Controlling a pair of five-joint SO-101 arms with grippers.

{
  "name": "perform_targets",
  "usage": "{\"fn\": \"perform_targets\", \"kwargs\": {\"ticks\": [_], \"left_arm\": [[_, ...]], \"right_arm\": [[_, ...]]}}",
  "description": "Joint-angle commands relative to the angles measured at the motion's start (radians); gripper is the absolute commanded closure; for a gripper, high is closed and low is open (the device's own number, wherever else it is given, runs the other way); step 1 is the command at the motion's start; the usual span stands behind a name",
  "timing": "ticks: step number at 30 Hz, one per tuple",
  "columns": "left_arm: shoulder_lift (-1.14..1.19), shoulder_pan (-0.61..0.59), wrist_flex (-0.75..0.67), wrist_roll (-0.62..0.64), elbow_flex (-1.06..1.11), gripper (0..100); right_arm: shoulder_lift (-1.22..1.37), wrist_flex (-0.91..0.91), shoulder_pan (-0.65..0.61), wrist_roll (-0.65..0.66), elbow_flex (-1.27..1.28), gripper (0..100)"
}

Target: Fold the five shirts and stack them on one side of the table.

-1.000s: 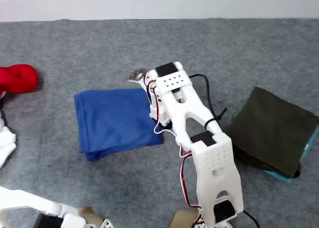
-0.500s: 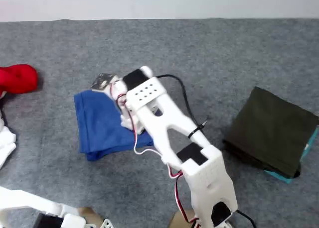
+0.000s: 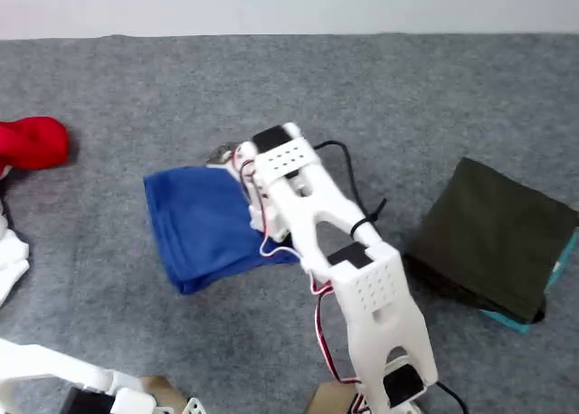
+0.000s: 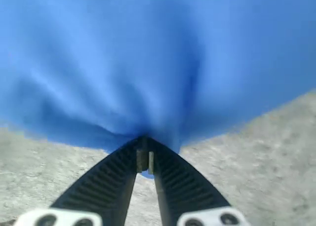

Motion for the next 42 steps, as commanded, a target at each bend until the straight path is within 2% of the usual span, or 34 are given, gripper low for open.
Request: {"fn": "perform_targets", "kwargs": {"ticks": [1, 9, 13, 20, 24, 36, 42], "left_arm": [[-0.040, -0.006, 0.008, 0.006, -0.038, 100], [-0.040, -0.006, 0.008, 0.006, -0.038, 100], [-0.040, -0.006, 0.008, 0.006, -0.038, 100], [-0.040, -0.005, 0.035, 0.006, -0.038, 100], [-0.040, -0.005, 0.043, 0.006, -0.038, 100], [-0.166, 0.009, 0.038, 0.006, -0.015, 100], [-0.238, 0.023, 0.041, 0.003, 0.067, 100]], "right_arm": [[-0.059, 0.001, 0.028, 0.014, -0.038, 98.9], [-0.234, -0.054, -0.085, 0.008, -0.040, 98.9], [-0.259, -0.211, -0.091, 0.008, -0.040, 98.9], [-0.151, -0.549, -0.051, 0.014, -0.040, 98.9], [-0.087, -0.654, -0.021, 0.014, -0.040, 98.9], [0.012, -0.668, 0.110, 0.015, -0.040, 98.9], [0.012, -0.659, 0.116, 0.055, -0.098, 98.9]]}}
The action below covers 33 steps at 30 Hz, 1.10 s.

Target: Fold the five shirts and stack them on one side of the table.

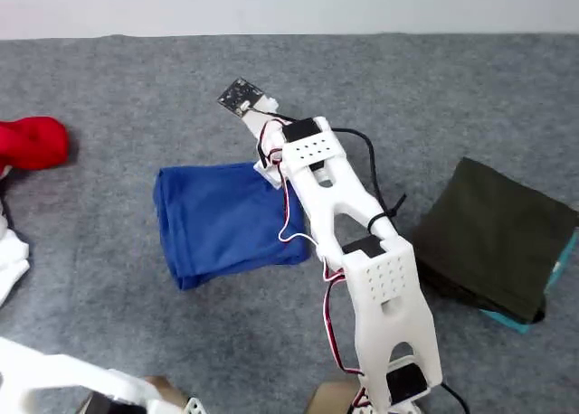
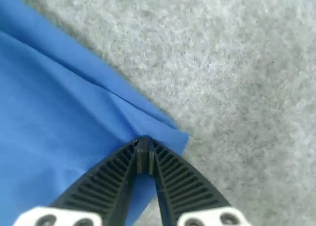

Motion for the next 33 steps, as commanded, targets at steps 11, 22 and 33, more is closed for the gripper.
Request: {"fn": "perform_targets", "kwargs": {"ticks": [11, 22, 33], "left_arm": [[-0.238, 0.011, 0.000, 0.002, 0.119, 100], [-0.284, 0.009, -0.009, 0.000, 0.166, 100], [-0.282, 0.003, -0.014, 0.000, 0.166, 100]], "right_arm": [[-0.021, 0.070, -0.076, 0.015, -0.267, 98.9], [0.015, 0.061, -0.303, 0.063, -0.404, 98.9], [0.223, -0.217, -0.311, 0.169, -0.411, 98.9]]}}
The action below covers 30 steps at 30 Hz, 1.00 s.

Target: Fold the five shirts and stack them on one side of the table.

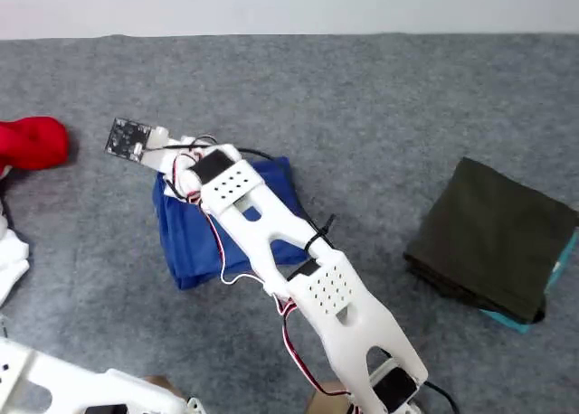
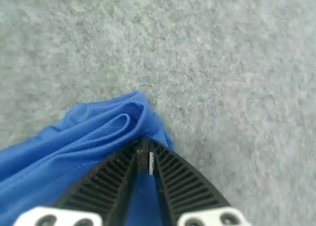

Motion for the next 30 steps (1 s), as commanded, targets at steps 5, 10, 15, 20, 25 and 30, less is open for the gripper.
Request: {"fn": "perform_targets", "kwargs": {"ticks": [5, 10, 15, 20, 25, 30], "left_arm": [[-0.023, 0.008, -0.014, 0.000, -0.005, 100], [-0.023, 0.008, -0.014, 0.000, -0.005, 100], [-0.023, 0.008, -0.014, 0.000, -0.005, 100], [-0.023, 0.008, -0.014, 0.000, -0.010, 100], [-0.021, 0.008, -0.014, 0.000, -0.005, 100], [-0.023, 0.009, -0.014, 0.002, -0.005, 100]], "right_arm": [[-0.005, -0.091, 0.027, 0.026, -0.114, 98.9], [-0.005, 0.088, 0.019, 0.021, -0.308, 98.9], [-0.005, 0.429, 0.002, -0.035, -0.502, 98.9], [-0.005, 0.763, -0.001, -0.100, -0.618, 98.9], [-0.015, 0.878, 0.004, -0.239, -0.595, 98.9], [-0.065, 0.878, -0.071, -0.250, -0.428, 98.9]]}}
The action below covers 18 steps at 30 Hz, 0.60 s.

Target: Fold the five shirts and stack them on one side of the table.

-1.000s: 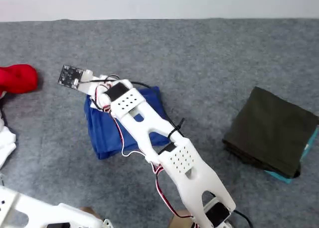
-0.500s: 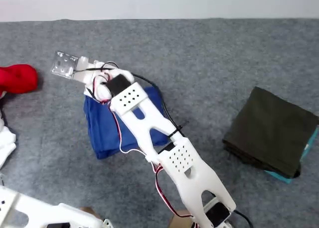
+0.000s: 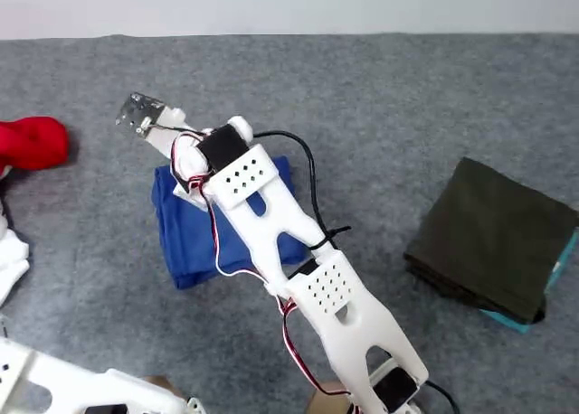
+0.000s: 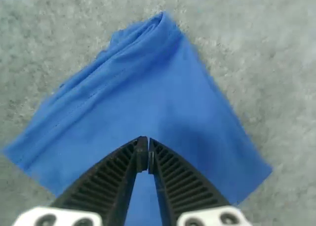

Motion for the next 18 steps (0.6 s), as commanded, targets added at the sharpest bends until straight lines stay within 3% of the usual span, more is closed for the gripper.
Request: {"fn": "perform_targets", "kwargs": {"ticks": [1, 10, 18], "left_arm": [[-0.023, 0.008, -0.014, 0.002, -0.005, 100], [-0.023, 0.000, -0.009, 0.002, -0.005, 100], [-0.023, 0.000, -0.008, 0.002, -0.005, 100]], "right_arm": [[-0.090, 0.045, -0.081, -0.026, 0.109, 98.9], [-0.045, -0.001, -0.234, -0.109, 0.253, 98.8], [-0.012, -0.093, -0.246, -0.103, 0.245, 98.8]]}}
